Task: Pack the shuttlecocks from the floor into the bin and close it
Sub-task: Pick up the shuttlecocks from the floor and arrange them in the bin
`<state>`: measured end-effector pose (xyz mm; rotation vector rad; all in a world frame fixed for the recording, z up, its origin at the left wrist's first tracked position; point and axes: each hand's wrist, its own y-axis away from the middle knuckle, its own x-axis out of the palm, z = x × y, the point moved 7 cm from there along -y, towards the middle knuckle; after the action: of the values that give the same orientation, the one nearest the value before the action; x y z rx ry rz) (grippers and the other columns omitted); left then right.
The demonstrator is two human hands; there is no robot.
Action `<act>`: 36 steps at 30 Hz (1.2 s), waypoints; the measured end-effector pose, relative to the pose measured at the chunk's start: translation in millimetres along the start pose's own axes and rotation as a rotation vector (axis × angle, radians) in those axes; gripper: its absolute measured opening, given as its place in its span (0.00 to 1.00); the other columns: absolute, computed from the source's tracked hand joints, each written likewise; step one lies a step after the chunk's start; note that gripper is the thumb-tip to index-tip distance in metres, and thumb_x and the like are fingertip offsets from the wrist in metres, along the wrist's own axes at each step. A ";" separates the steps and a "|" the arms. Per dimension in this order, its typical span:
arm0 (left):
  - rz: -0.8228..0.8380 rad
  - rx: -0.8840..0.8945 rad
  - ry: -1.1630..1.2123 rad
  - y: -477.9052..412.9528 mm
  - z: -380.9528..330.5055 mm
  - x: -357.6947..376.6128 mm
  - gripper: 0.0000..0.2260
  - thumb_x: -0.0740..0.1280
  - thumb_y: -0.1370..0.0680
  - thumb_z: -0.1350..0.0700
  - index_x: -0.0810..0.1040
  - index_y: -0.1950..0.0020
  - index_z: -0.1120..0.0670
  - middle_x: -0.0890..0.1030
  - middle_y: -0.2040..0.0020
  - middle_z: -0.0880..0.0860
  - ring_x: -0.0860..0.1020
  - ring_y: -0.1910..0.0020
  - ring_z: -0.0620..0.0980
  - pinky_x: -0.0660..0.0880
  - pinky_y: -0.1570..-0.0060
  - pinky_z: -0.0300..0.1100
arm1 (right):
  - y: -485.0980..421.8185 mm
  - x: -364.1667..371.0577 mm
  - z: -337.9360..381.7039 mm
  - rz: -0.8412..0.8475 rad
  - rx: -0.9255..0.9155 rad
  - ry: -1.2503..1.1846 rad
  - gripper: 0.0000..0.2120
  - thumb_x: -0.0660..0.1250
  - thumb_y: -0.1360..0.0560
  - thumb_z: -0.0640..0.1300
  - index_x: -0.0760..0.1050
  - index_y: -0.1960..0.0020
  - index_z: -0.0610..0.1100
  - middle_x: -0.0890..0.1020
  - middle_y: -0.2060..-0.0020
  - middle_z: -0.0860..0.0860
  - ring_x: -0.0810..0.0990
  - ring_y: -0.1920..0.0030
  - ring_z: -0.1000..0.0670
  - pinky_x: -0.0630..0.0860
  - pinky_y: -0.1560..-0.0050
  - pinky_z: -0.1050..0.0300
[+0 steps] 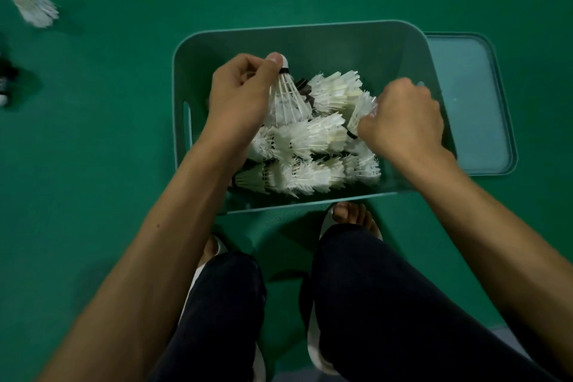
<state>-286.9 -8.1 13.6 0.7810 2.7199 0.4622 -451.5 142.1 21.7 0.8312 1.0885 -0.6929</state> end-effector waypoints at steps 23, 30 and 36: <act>0.170 -0.285 0.478 19.2 17.9 42.6 0.08 0.63 0.16 0.59 0.77 0.46 0.64 0.81 0.55 0.57 0.84 0.57 0.51 0.83 0.51 0.42 | 6.6 -9.7 18.6 0.260 0.097 -0.824 0.15 0.76 0.27 0.49 0.82 0.52 0.36 0.85 0.62 0.47 0.84 0.68 0.53 0.84 0.64 0.54; 0.124 0.073 -0.516 24.2 0.3 11.7 0.10 0.68 0.20 0.46 0.79 0.44 0.51 0.82 0.52 0.48 0.82 0.54 0.50 0.80 0.52 0.48 | -1.3 -41.9 10.6 -0.084 -0.058 -0.114 0.13 0.68 0.29 0.45 0.77 0.57 0.33 0.74 0.68 0.36 0.76 0.65 0.40 0.71 0.65 0.49; 0.269 -0.087 -1.271 28.7 9.9 -15.6 0.25 0.62 0.19 0.53 0.59 0.24 0.54 0.76 0.36 0.62 0.76 0.40 0.64 0.74 0.45 0.55 | 15.9 -32.6 15.8 0.040 -0.076 0.385 0.10 0.69 0.25 0.43 0.70 0.50 0.40 0.77 0.52 0.36 0.78 0.48 0.34 0.67 0.55 0.50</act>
<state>-257.4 8.7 17.9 0.9551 1.4196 0.0515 -441.3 139.6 59.8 0.9412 1.4296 -0.4635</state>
